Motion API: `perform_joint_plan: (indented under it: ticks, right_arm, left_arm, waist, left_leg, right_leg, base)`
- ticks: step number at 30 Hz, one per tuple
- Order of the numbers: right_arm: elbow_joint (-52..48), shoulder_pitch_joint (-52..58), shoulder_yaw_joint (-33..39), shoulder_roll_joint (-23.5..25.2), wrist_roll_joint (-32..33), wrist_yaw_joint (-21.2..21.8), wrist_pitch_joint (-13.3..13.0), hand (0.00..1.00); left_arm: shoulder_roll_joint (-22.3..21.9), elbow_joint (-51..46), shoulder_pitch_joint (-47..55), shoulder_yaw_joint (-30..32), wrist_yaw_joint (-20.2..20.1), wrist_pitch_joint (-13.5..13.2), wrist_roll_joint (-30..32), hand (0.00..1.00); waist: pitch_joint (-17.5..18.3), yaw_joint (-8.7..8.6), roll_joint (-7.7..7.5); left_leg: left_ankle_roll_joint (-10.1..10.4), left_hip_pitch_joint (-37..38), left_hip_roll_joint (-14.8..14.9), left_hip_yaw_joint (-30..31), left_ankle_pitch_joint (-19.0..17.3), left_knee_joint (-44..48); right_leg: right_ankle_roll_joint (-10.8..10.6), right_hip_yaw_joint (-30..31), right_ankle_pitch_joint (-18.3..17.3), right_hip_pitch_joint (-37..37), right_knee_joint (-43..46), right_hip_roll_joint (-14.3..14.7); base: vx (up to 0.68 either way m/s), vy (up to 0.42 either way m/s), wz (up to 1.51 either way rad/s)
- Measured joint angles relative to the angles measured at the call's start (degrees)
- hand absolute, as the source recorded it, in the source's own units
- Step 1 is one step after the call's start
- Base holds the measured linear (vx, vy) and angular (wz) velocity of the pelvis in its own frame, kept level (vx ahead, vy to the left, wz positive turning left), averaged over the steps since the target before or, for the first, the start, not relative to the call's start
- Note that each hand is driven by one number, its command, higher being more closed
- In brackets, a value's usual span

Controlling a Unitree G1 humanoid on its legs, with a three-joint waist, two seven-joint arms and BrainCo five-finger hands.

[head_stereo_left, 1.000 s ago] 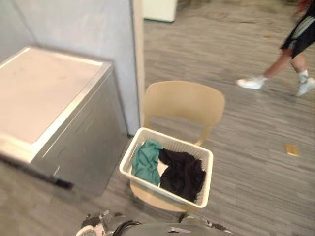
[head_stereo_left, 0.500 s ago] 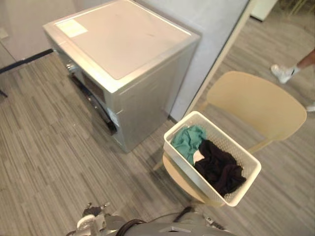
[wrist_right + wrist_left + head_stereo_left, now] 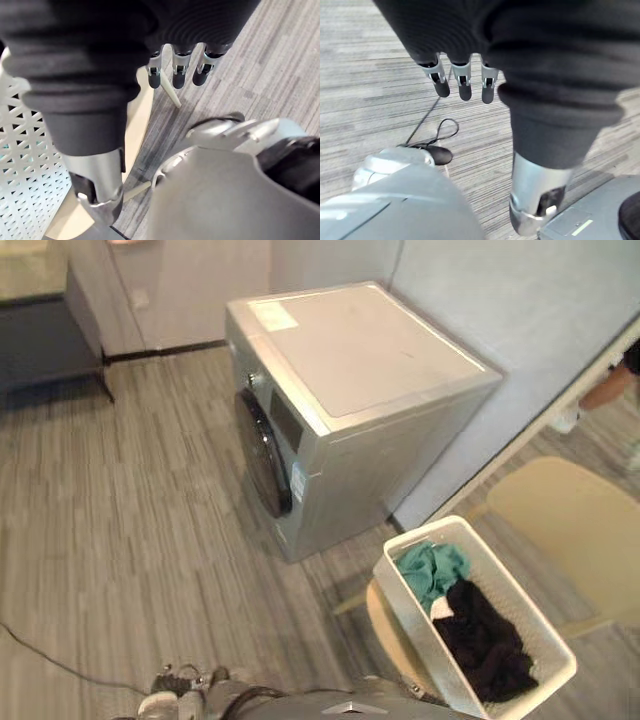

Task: Pick up the laundry basket with both hands and put the clothes into the washing machine.

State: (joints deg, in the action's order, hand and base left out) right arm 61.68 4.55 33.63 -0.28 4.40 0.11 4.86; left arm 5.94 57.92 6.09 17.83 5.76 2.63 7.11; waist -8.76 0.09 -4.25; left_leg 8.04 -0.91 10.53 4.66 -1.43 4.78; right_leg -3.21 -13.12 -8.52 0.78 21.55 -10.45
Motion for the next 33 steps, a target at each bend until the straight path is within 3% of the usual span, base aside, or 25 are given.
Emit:
perform_joint_plan:
  ticks: [1,2,3,4,6,7,9,10,12,13,15,16,18,19,21,22,23,24,25,26,27,28,29,31,33]
  right_arm:
    - [-0.3,0.5,0.4,-0.4,0.2,0.3,-0.2,0.00]
    - [-1.3,1.6,0.8,-0.6,0.4,0.5,-0.2,0.00]
    - [-2.3,2.7,0.9,0.4,0.3,0.5,-0.2,0.00]
    - [-2.1,3.2,1.7,1.2,0.4,0.6,0.0,0.00]
    - [-2.6,4.3,2.8,2.0,0.9,0.6,-0.1,0.00]
    - [-3.4,4.1,2.6,1.5,0.9,0.6,-0.1,0.00]
    - [-4.6,4.2,2.4,1.0,1.2,0.6,0.0,0.00]
    - [-4.8,4.0,2.5,0.7,2.2,0.6,-0.1,0.00]
    - [-5.1,3.5,1.8,0.0,2.5,0.5,0.4,0.00]
    - [-5.8,3.4,0.2,0.0,2.9,0.4,0.4,0.00]
    - [-7.4,3.2,-1.9,-0.1,3.7,-0.1,0.2,0.00]
    - [-8.8,2.4,-3.0,0.0,4.4,-0.2,-0.1,0.00]
    - [-9.1,1.8,-4.2,0.4,4.5,-0.3,-0.1,0.00]
    - [-9.0,1.9,-4.0,0.6,4.4,-0.4,0.0,0.00]
    - [-8.7,2.6,-2.3,0.4,4.3,-0.7,0.0,0.00]
    - [-7.5,3.2,0.2,0.2,4.3,-0.9,-0.1,0.00]
    - [-5.3,3.1,1.5,1.3,4.3,-0.9,0.1,0.00]
    - [-2.3,2.9,2.9,3.7,4.6,-0.5,0.7,0.00]
    - [-2.0,2.8,5.0,4.4,4.8,-0.6,0.4,0.00]
    - [-1.6,2.4,5.6,4.2,4.7,-0.6,0.2,0.00]
    - [-1.6,2.2,5.9,4.1,4.7,-0.6,0.3,0.00]
    - [-1.5,1.9,6.0,3.9,4.7,-0.4,0.3,0.00]
    - [-1.5,1.9,6.0,3.6,4.6,-0.2,0.3,0.00]
    - [-1.7,1.9,6.0,3.4,4.6,-0.1,0.3,0.00]
    - [-2.5,1.7,5.7,2.7,4.4,-0.1,0.3,0.00]
  left_arm:
    - [-1.4,-0.1,-1.4,0.8,-0.1,0.1,0.5,0.00]
    - [-2.5,-0.4,-2.2,1.8,0.0,0.1,1.0,0.00]
    - [-2.9,-0.9,-2.8,3.1,-0.1,-0.1,1.3,0.00]
    - [-3.7,-1.0,-4.8,4.0,-0.3,0.0,2.0,0.00]
    - [-6.7,-2.7,-5.8,6.0,-0.5,-0.1,2.1,0.00]
    - [-7.7,-3.4,-5.4,6.4,-0.3,-0.2,2.1,0.00]
    - [-9.3,-5.1,-4.7,7.0,-0.2,-0.2,1.9,0.00]
    - [-10.3,-7.3,-4.3,7.4,-0.2,-0.3,1.5,0.00]
    - [-11.2,-9.7,-4.3,8.4,-0.1,-0.5,0.7,0.00]
    - [-11.2,-10.6,-3.9,9.9,0.0,-0.5,-0.6,0.00]
    - [-10.7,-12.1,-4.0,10.1,0.4,-0.6,-1.7,0.00]
    - [-10.4,-12.2,-3.4,10.6,0.9,-0.5,-2.6,0.00]
    - [-10.3,-12.4,-3.5,12.5,1.7,-0.6,-3.9,0.00]
    - [-10.1,-12.3,-3.3,13.2,2.4,-0.7,-5.3,0.00]
    - [-10.2,-11.0,-1.9,13.3,3.4,-1.1,-6.6,0.00]
    - [-10.1,-9.6,-1.5,13.8,3.4,-1.4,-8.4,0.00]
    - [-8.3,-9.3,-1.6,13.7,3.5,-1.5,-8.3,0.00]
    - [-4.8,-7.0,-2.0,13.6,3.9,-1.5,-7.4,0.00]
    - [-3.2,-4.8,-2.1,13.5,3.9,-1.5,-6.9,0.00]
    - [-2.3,-1.9,-1.9,12.9,3.8,-0.9,-6.7,0.00]
    - [-2.3,-1.5,-1.9,12.9,3.8,-0.7,-6.8,0.00]
    - [-1.8,-0.5,-0.8,11.1,3.7,-0.4,-6.2,0.00]
    - [-1.4,-0.4,0.2,9.4,3.4,-0.2,-4.9,0.00]
    - [-1.2,0.0,0.4,8.2,3.4,-0.1,-4.5,0.00]
    - [-1.7,0.2,0.4,6.8,2.8,0.1,-4.5,0.00]
  waist:
    - [-1.0,-0.98,1.80]
    - [-1.0,-1.78,3.38]
    - [-1.1,-1.66,2.04]
    - [-2.2,-2.12,0.84]
    - [-2.7,-1.96,0.76]
    - [-2.8,-1.80,2.33]
    - [-2.2,-1.55,3.57]
    - [-2.2,-1.59,4.40]
    - [-3.0,-0.51,5.43]
    - [-3.5,0.67,4.00]
    - [-3.2,2.14,3.36]
    - [-3.1,2.36,3.10]
    - [-2.7,2.56,1.98]
    - [-2.2,3.13,1.22]
    - [-0.3,3.12,1.64]
    - [1.2,3.09,1.90]
    - [1.8,2.82,0.19]
    - [4.0,1.61,-2.53]
    - [4.3,0.99,-2.82]
    - [4.3,0.82,-2.81]
    - [4.3,0.87,-2.74]
    - [4.3,0.54,-2.37]
    - [4.2,-0.30,-1.88]
    - [3.9,-0.69,-1.35]
    - [3.3,-0.97,0.17]
  left_leg:
    - [-2.7,0.3,0.6,-0.1,1.9,-1.6]
    - [-1.7,0.1,2.4,0.9,3.2,-3.5]
    - [-0.3,-0.4,1.1,2.7,4.6,-5.6]
    - [-0.5,-0.2,-0.3,2.4,4.1,-3.8]
    - [-1.4,-1.9,-1.3,-2.1,0.4,4.1]
    - [-0.5,-2.5,-0.8,-3.3,-1.8,8.4]
    - [1.7,-6.0,-0.4,-3.1,-5.0,16.0]
    - [3.0,-11.6,0.0,-2.7,-6.4,26.4]
    - [6.1,-18.5,0.9,-1.4,-4.2,41.0]
    - [5.3,-20.7,1.6,-2.6,-2.4,46.5]
    - [0.8,-21.3,4.9,-5.4,-5.6,47.4]
    - [-2.1,-21.2,8.2,-6.3,-8.0,43.4]
    - [-3.3,-20.3,12.3,-6.0,-7.7,32.2]
    - [-3.2,-18.9,13.7,-4.4,-6.9,25.0]
    - [-2.7,-16.8,14.1,-3.3,-7.1,20.6]
    - [6.1,-16.8,12.3,-4.4,-4.5,23.2]
    - [5.1,-17.6,9.8,-5.7,-6.7,25.6]
    - [5.0,-18.9,7.1,-6.3,-8.6,27.6]
    - [5.2,-18.4,6.5,-6.5,-9.4,28.3]
    - [4.2,-16.2,6.2,-8.8,-10.3,27.7]
    - [3.6,-14.8,5.8,-10.2,-10.6,26.8]
    - [1.7,-11.8,4.9,-12.8,-10.6,24.1]
    - [0.2,-8.9,4.4,-14.6,-10.0,20.9]
    - [-1.1,-4.9,3.3,-16.8,-9.1,16.9]
    - [-1.8,1.6,2.8,-20.8,-8.7,11.8]
  right_leg:
    - [2.0,0.4,-1.2,-3.1,5.4,0.4]
    - [1.5,2.8,-4.6,-3.7,3.1,4.1]
    - [1.6,7.8,-5.7,-2.9,-6.0,8.2]
    - [1.2,7.4,-5.3,-2.1,-4.3,6.6]
    - [0.5,5.6,-5.3,-0.3,-3.9,5.2]
    - [0.5,4.8,-5.6,1.2,-4.2,5.3]
    - [0.5,4.6,-7.3,1.6,-3.7,6.1]
    - [0.2,3.9,-8.4,1.6,-2.5,6.3]
    - [-0.4,3.2,-9.7,2.5,0.1,6.1]
    - [-0.8,4.0,-10.0,3.6,0.7,5.3]
    - [-1.4,5.9,-9.7,3.7,0.6,4.4]
    - [-2.2,7.4,-9.3,3.4,0.1,3.7]
    - [-3.4,9.7,-9.0,3.0,-0.8,1.4]
    - [-4.9,11.5,-9.8,3.2,-1.8,-0.9]
    - [-8.2,13.8,-11.7,3.6,-2.9,-4.1]
    - [-8.9,15.6,-12.5,5.0,-4.6,-7.3]
    - [-8.3,17.1,-12.2,5.5,-5.9,-9.5]
    - [-7.4,20.9,-6.4,5.3,-6.5,-10.8]
    - [-7.6,22.6,-0.5,4.6,-5.9,-11.1]
    - [-5.5,24.5,6.8,2.2,-3.0,-11.0]
    - [-3.8,25.1,10.8,0.4,-1.0,-11.0]
    - [-0.4,25.1,19.7,-3.2,2.4,-11.2]
    - [0.0,24.7,21.3,-6.3,8.2,-10.9]
    - [-0.9,22.3,13.4,-11.0,17.4,-8.8]
    - [-2.2,14.6,2.8,-15.3,25.4,-3.4]
  base:
    - [-0.02,-0.116,0.99]
    - [-0.07,-0.177,1.21]
    - [-0.10,-0.210,1.41]
    - [-0.03,-0.139,1.10]
    - [0.08,-0.024,0.62]
    - [0.07,-0.006,0.32]
    - [0.02,0.025,0.23]
    - [0.04,0.089,0.46]
    - [0.07,0.122,0.22]
    - [0.08,0.189,-0.35]
    - [0.09,0.222,-0.54]
    - [0.09,0.220,-0.49]
    - [0.16,0.456,-0.52]
    - [0.17,0.491,-0.44]
    - [0.27,0.766,-0.34]
    - [0.29,0.767,-0.28]
    - [0.38,0.671,-0.07]
    - [0.29,0.455,0.08]
    - [0.46,0.792,-0.11]
    - [0.27,0.553,-0.35]
    - [0.30,0.631,-0.60]
    - [0.17,0.369,-0.46]
    - [0.21,0.373,-0.36]
    - [0.17,0.243,-0.29]
    - [0.16,0.175,-0.57]
